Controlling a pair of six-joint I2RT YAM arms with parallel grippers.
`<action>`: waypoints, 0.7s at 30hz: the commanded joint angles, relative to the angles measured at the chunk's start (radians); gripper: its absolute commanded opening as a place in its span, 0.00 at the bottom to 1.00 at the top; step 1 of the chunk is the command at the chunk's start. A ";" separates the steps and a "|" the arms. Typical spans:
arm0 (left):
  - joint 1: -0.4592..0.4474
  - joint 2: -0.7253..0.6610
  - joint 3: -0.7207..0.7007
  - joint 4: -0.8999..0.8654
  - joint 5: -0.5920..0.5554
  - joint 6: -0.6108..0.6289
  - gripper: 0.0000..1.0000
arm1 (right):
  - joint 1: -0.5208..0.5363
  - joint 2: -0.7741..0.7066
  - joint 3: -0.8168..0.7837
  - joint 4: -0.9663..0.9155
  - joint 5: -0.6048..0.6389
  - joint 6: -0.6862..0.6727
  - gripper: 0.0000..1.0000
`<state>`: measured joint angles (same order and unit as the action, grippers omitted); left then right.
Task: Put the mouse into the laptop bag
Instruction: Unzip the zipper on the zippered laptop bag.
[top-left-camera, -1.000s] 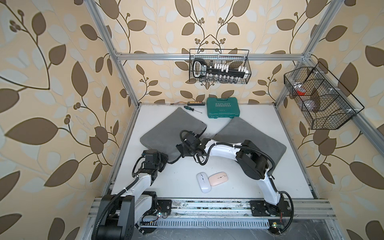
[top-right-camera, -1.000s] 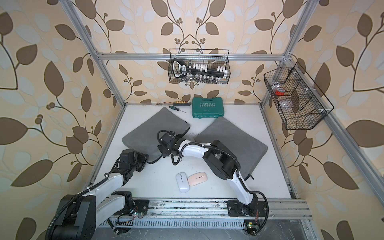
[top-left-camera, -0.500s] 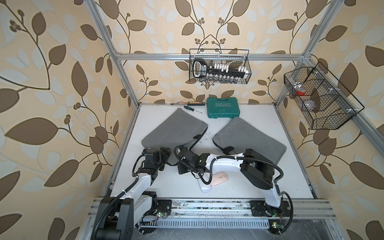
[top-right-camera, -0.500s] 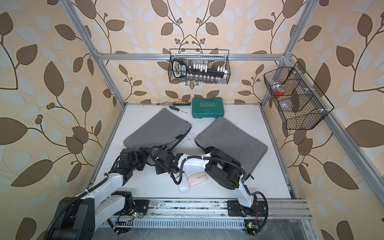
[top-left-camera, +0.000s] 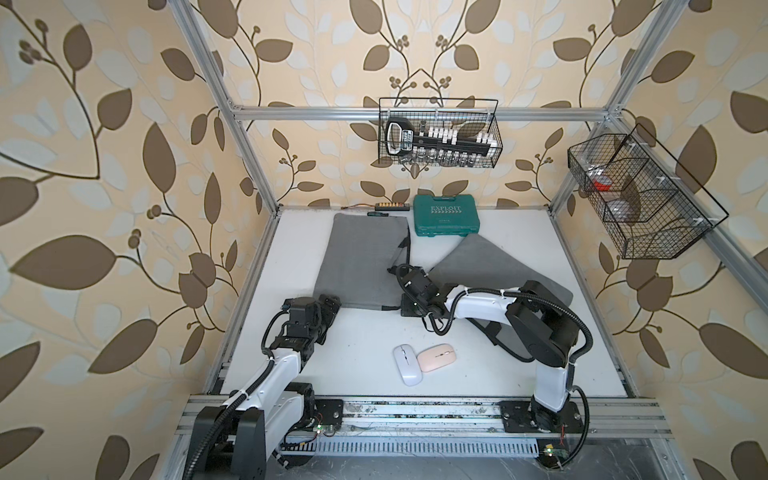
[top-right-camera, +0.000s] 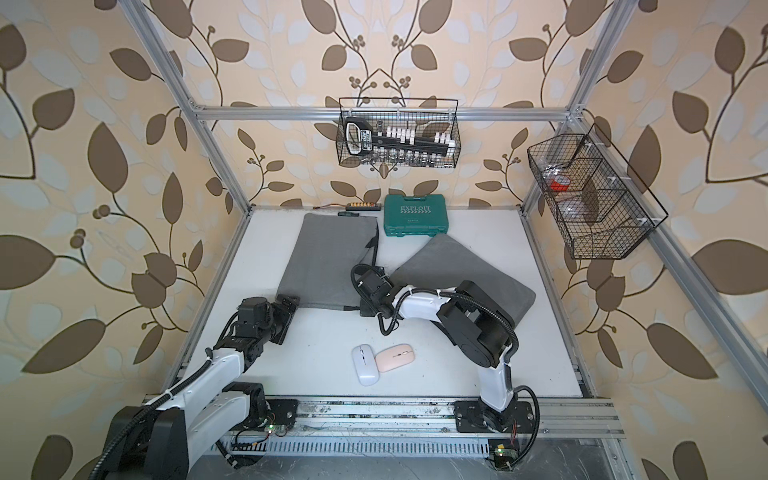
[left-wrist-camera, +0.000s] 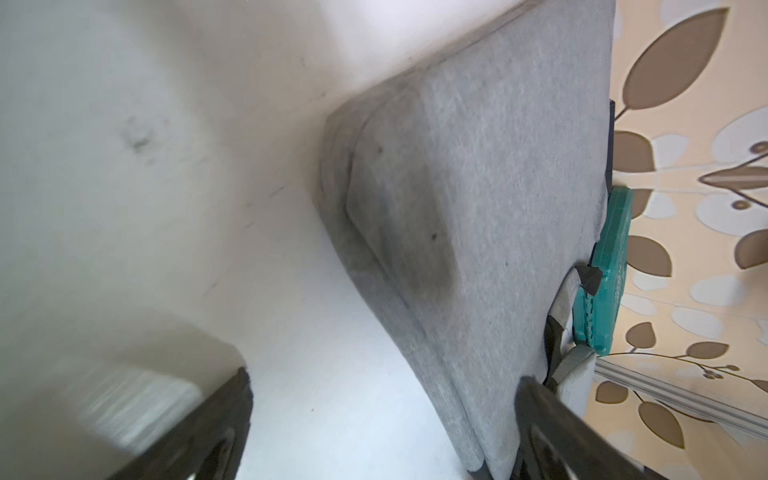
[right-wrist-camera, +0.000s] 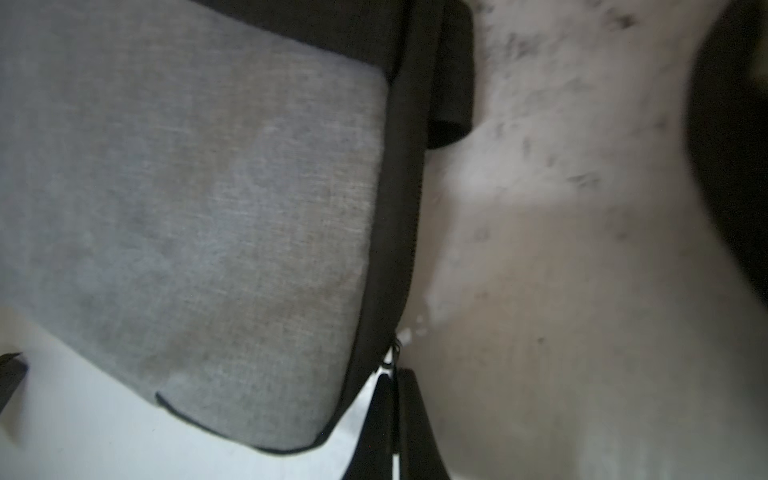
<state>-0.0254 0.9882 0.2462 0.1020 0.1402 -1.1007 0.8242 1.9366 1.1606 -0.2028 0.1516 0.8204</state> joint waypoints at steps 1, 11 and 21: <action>0.002 0.085 0.020 0.052 0.023 -0.002 0.99 | 0.005 0.026 0.036 -0.085 0.084 -0.006 0.00; 0.001 0.401 0.102 0.206 0.025 0.001 0.35 | 0.010 0.036 0.056 -0.076 0.053 -0.013 0.00; -0.040 0.310 0.016 0.178 -0.083 -0.074 0.00 | 0.117 -0.006 0.006 -0.030 -0.124 0.202 0.00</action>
<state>-0.0502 1.3293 0.3046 0.3599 0.1066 -1.1469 0.8967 1.9461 1.1847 -0.2440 0.1387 0.9253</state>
